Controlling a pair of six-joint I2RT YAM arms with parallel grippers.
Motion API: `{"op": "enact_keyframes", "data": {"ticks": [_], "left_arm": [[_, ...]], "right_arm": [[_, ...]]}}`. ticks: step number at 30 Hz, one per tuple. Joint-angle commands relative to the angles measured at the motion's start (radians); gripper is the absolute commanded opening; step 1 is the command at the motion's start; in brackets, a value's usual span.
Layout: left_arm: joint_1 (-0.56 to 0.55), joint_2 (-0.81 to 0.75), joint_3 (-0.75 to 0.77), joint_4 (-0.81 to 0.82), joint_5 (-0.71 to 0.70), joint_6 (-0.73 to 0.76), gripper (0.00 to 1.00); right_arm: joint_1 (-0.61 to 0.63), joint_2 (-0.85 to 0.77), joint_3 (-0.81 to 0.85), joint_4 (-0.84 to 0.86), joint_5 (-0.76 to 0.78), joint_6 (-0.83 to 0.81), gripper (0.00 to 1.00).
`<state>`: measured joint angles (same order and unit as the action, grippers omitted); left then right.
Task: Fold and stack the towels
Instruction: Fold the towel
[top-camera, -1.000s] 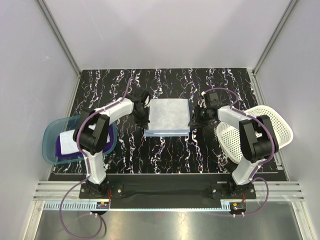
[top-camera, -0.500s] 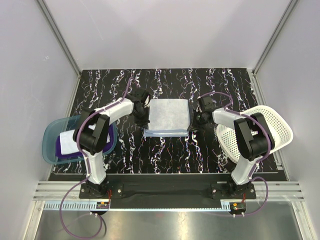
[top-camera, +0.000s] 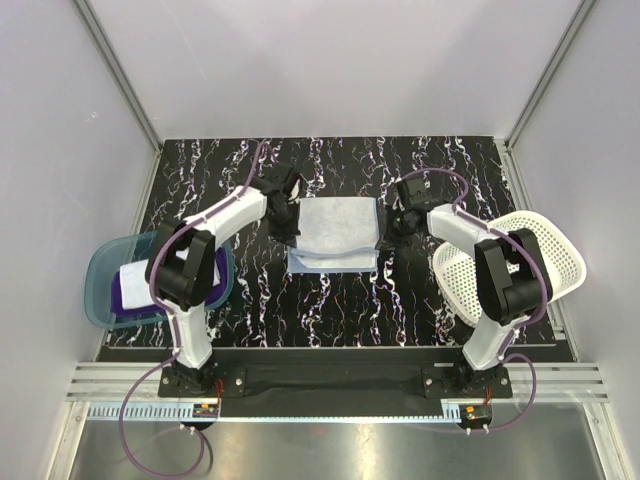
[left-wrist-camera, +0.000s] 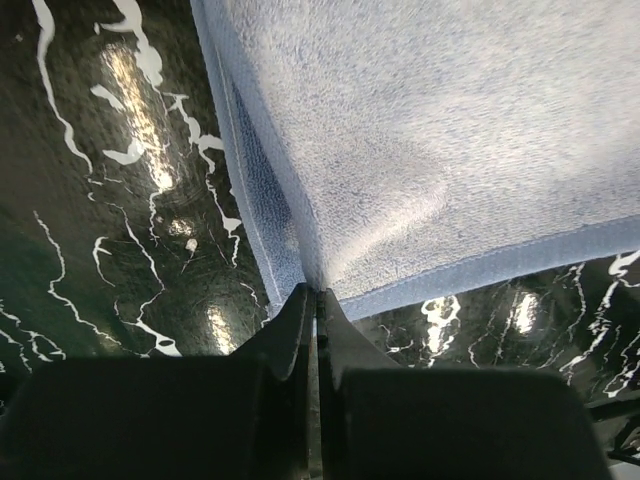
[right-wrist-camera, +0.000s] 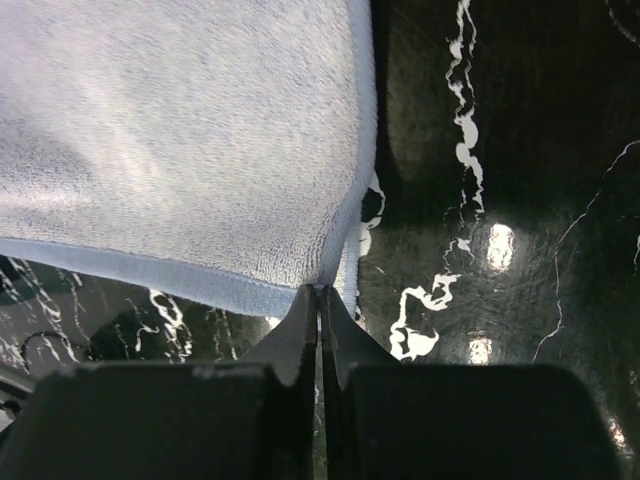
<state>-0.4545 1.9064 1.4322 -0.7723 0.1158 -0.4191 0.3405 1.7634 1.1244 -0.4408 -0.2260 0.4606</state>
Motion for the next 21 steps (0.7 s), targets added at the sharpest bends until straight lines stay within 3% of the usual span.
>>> {"op": "enact_keyframes", "data": {"ticks": [1,7,11,21], "left_arm": [[-0.004,-0.064,0.068,-0.059,-0.030,0.022,0.00],[-0.009,-0.132,-0.045,-0.030,-0.024,0.023,0.00],[-0.007,-0.130,-0.145,0.021,-0.015,0.026,0.00],[-0.009,-0.115,-0.191,0.047,-0.015,0.045,0.00]], "right_arm": [[0.009,-0.064,0.064,-0.055,-0.004,-0.023,0.00],[0.044,-0.131,-0.037,0.045,-0.102,0.045,0.00],[0.061,-0.111,-0.172,0.151,-0.091,0.073,0.00],[0.061,-0.125,-0.215,0.157,-0.006,0.033,0.00]]}}
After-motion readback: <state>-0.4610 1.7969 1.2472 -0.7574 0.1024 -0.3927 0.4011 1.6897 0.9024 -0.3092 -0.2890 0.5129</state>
